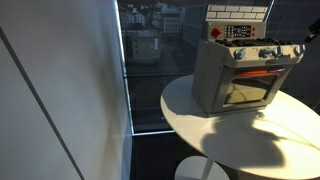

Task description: Turn the far right knob to the left

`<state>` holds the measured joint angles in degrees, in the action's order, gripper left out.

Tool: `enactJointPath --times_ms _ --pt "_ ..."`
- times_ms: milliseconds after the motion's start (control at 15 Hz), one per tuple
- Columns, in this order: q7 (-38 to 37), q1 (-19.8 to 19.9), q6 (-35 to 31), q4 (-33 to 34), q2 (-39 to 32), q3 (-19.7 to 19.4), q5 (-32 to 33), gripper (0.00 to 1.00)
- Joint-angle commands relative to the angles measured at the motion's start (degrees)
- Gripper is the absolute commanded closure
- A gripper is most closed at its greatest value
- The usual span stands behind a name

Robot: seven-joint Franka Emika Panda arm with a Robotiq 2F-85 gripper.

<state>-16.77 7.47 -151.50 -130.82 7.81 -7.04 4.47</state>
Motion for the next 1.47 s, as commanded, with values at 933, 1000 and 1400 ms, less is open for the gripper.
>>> enactJointPath --times_ms 933,1000,1400 --pt "7.64 1.22 49.03 5.78 10.39 0.35 -1.83 0.00" --pt "7.46 1.25 50.06 6.11 10.44 0.37 -1.49 0.00" --pt "8.10 0.90 49.79 5.36 10.42 0.02 -1.97 0.00"
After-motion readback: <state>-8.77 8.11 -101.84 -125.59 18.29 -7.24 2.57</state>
